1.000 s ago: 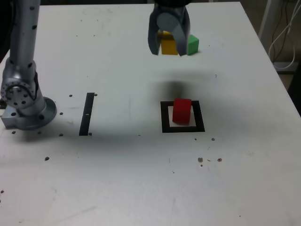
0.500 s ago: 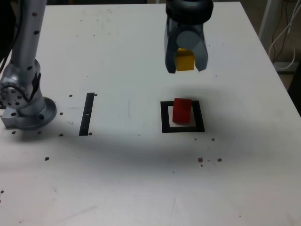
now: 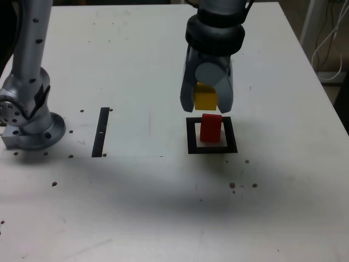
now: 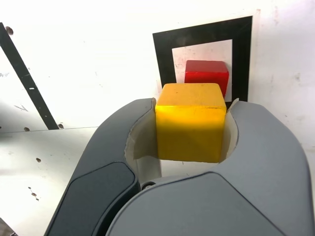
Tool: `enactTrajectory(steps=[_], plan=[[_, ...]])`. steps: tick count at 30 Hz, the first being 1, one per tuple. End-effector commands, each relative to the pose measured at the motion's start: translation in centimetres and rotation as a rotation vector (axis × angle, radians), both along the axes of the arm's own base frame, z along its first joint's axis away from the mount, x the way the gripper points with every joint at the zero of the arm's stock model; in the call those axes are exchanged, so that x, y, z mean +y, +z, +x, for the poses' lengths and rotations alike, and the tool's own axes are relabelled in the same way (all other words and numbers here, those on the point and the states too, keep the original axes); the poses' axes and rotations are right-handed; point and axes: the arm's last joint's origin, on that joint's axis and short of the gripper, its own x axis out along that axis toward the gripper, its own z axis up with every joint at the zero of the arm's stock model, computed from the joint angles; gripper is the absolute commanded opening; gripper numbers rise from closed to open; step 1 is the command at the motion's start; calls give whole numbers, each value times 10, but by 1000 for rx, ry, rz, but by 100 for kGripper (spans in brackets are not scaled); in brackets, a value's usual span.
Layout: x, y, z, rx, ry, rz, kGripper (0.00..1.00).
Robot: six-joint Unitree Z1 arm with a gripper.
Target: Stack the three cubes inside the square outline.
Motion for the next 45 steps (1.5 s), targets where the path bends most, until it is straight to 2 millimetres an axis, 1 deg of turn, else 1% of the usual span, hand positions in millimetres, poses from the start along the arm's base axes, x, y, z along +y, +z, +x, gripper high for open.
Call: enactTrajectory(steps=[1,9,15,21,26,39,43,45], plan=[[-4,-3,1,2,-6,5,11],[-8,-12,1,20,-10,13,16],[-8,-21,5,41,-10,16,16],[-9,-24,7,34,-10,15,23],[-9,-25,8,26,-10,13,26],[-10,-36,12,39,-9,12,55],[-10,-36,14,25,-9,7,68],[-10,-36,14,20,-9,6,76]])
